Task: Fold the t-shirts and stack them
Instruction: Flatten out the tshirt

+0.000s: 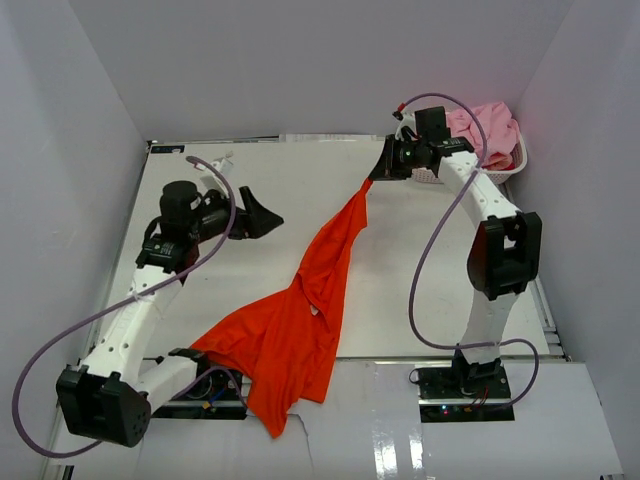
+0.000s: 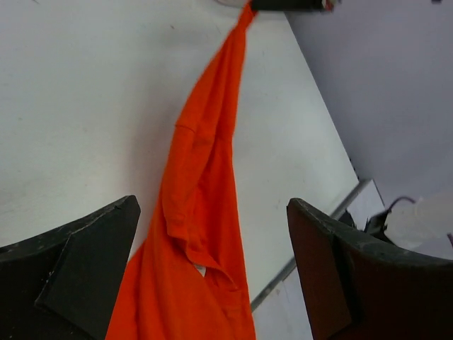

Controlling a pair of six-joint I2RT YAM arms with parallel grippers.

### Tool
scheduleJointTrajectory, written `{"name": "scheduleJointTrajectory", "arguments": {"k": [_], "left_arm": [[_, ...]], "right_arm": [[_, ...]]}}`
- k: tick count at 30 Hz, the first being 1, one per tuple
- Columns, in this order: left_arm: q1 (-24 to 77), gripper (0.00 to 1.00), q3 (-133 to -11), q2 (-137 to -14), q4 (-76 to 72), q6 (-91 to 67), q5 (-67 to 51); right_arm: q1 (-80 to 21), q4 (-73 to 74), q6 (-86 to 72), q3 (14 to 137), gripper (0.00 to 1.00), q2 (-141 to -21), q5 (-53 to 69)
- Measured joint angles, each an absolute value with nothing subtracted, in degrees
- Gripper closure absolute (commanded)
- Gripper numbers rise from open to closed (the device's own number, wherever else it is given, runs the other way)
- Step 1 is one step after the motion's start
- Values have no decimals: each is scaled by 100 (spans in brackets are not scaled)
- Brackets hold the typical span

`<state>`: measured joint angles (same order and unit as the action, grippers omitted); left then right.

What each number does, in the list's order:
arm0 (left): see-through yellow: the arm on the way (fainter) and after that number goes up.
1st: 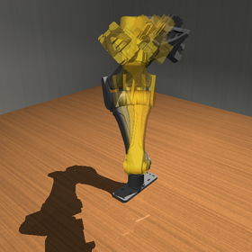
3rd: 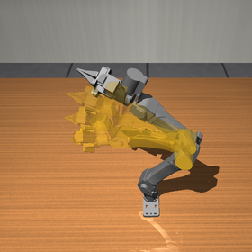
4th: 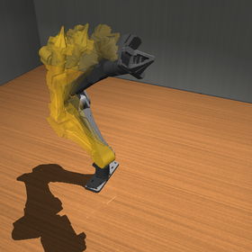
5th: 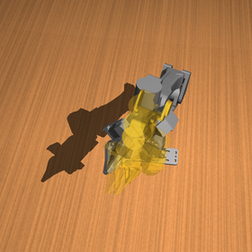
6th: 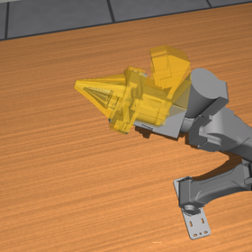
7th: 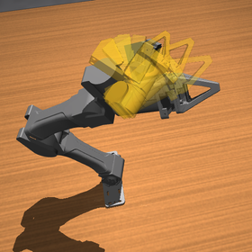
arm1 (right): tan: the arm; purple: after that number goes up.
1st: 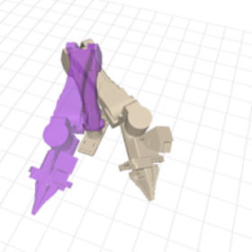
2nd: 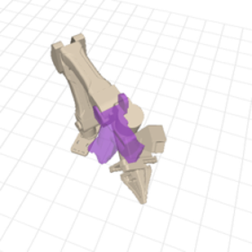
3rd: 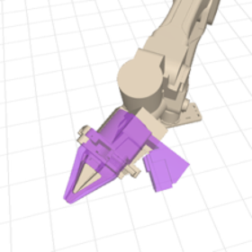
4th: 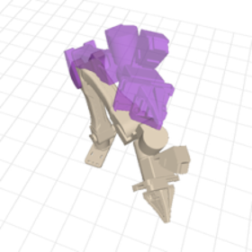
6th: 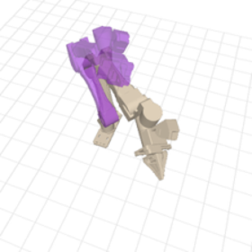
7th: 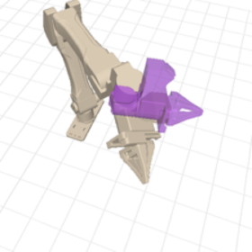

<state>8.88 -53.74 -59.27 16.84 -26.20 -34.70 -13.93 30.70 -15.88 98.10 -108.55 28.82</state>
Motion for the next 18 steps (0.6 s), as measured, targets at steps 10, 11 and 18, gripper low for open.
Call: {"name": "scheduleJointTrajectory", "arguments": {"k": [10,11,18], "left_arm": [[3736,4,-6121,-6766,2891,-1780,-2038],[4012,4,-6278,-6930,3041,-1719,-1813],[4722,2,-6637,-7992,3686,-1549,-384]], "right_arm": [[-1387,3621,-1441,11839,92,-12538,2228],[-1385,3636,-1437,11889,92,-12610,2211],[-1389,3573,-1426,11622,92,-12543,2196]]}}
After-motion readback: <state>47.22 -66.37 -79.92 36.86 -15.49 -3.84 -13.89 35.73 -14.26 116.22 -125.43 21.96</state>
